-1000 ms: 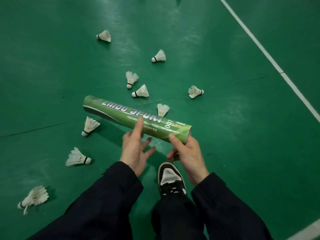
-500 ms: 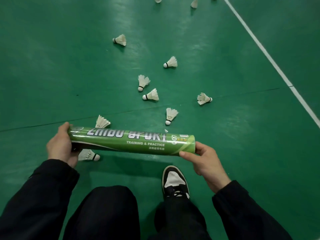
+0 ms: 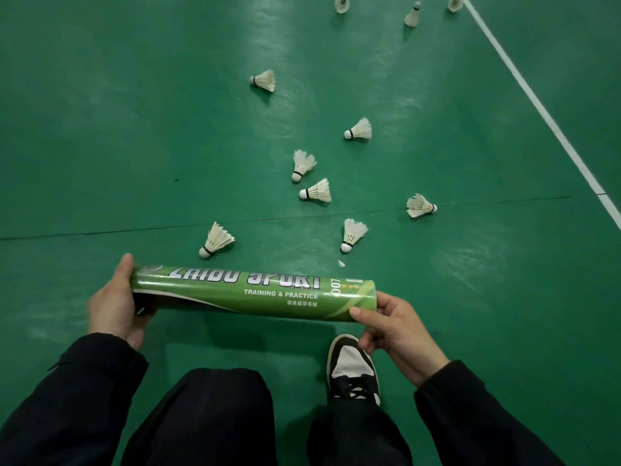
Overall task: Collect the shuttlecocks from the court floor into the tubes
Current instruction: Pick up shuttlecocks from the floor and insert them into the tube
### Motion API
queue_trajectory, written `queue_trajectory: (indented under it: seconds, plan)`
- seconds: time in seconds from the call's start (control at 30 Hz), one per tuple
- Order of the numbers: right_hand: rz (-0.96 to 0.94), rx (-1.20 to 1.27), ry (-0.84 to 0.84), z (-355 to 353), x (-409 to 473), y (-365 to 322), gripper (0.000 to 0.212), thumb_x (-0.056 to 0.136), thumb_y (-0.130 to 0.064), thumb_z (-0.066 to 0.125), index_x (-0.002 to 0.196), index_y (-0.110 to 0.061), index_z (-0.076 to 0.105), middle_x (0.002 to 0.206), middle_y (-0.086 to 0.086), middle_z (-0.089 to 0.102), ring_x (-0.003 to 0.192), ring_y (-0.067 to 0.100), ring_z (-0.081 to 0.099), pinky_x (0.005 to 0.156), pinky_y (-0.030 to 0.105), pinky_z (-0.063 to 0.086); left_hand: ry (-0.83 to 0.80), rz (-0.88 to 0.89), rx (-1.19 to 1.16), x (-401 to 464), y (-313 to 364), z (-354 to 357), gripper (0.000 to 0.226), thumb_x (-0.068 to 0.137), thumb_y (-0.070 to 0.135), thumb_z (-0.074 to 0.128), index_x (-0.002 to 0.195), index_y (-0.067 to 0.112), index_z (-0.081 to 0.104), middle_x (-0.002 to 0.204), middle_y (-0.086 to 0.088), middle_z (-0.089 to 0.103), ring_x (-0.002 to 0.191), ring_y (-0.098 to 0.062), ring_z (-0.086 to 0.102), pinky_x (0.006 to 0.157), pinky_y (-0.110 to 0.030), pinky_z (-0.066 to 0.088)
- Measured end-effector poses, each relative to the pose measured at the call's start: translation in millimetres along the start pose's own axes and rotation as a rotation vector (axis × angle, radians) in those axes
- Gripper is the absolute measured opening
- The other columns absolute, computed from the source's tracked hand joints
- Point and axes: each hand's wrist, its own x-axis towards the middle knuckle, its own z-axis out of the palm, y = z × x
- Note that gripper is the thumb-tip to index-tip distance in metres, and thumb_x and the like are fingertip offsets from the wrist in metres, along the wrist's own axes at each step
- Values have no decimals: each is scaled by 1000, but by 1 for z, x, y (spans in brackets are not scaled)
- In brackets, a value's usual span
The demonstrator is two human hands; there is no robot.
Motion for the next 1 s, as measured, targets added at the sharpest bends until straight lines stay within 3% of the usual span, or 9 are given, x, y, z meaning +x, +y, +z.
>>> queue_trajectory:
  seconds: [0.17,0.27,0.43,0.73,0.87,1.0]
  plan:
    - [52,-13,-49,36,48,10,23,93,-7,66,116,-9,69,110,16,76,45,14,60,43,21,48,79,42,-56,2,-6,-49,22,101,42,64,103,21,59,108,-1,69,101,-15,67,95,-36,53]
    - [84,-45,-140,65,76,14,21,93,-8,66,113,-10,69,108,14,77,48,14,64,46,22,52,150,84,-128,0,-6,-84,20,99,39,66,104,21,61,111,-3,71,106,-19,68,84,-33,55]
    - [158,-156,-376,110,111,17,21,90,-8,67,111,-7,67,105,13,77,48,14,66,43,21,51,340,119,-224,-6,-20,-146,21,97,38,70,105,19,64,116,-4,73,110,-19,70,101,-46,55]
    - [367,-310,-751,189,146,66,38,81,-13,70,117,-2,63,108,13,75,41,13,63,38,21,50,720,181,-370,-63,-64,-235,15,98,36,69,98,22,63,105,0,69,91,-13,65,98,-42,54]
    - [458,-278,-810,201,136,75,31,87,-12,65,115,-1,59,112,18,73,40,14,62,38,22,51,818,188,-378,-86,-80,-248,14,98,35,68,95,23,62,95,3,68,86,-11,65,94,-41,55]
    - [388,-324,-777,216,140,66,36,91,-14,65,121,3,54,104,17,73,40,14,62,38,22,51,802,130,-443,-73,-114,-249,17,99,37,69,103,21,63,109,-1,71,98,-16,68,96,-41,55]
